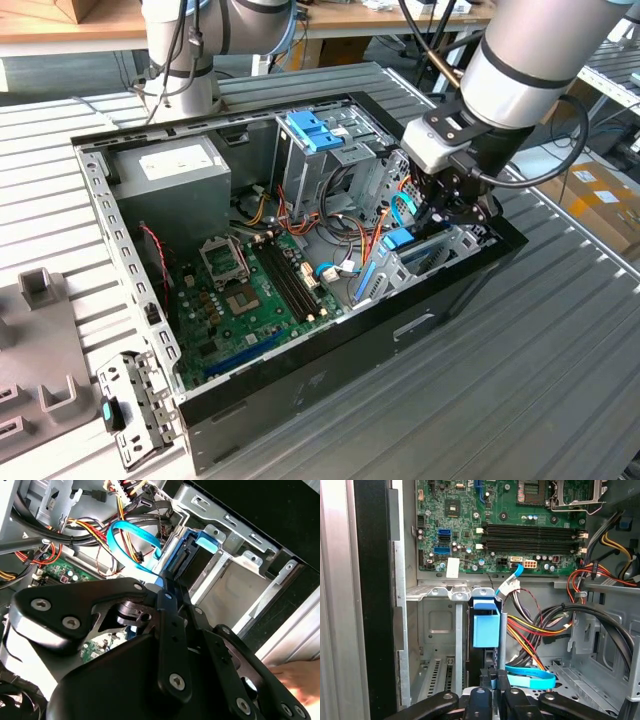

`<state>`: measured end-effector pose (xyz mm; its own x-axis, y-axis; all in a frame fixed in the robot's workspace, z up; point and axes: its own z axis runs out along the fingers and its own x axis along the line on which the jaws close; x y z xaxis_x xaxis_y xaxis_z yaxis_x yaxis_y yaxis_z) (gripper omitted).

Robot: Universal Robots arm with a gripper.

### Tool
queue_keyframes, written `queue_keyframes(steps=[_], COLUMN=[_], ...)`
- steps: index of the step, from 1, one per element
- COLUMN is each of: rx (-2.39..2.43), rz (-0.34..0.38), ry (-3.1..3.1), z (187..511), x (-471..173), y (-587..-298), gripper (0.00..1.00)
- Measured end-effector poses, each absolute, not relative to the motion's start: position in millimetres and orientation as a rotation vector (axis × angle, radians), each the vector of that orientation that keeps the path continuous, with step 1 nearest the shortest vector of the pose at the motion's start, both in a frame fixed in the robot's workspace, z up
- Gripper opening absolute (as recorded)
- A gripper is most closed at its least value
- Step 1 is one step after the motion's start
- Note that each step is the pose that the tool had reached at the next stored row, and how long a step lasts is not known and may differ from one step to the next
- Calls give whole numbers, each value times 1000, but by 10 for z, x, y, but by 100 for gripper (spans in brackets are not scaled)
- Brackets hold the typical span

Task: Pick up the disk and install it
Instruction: 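Insert the first disk wire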

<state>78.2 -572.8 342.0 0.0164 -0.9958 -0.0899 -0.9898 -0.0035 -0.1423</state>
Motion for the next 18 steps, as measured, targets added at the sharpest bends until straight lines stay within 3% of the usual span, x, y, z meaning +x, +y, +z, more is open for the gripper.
queue_keyframes(steps=[1, 5, 18], rx=[-2115, -2115, -2119], rz=[-54, -55, -49], ry=[2094, 2094, 2097], z=[3420, 3421, 3587], x=[782, 782, 783], y=[-5728, -5728, -5728], gripper=[23, 42, 42])
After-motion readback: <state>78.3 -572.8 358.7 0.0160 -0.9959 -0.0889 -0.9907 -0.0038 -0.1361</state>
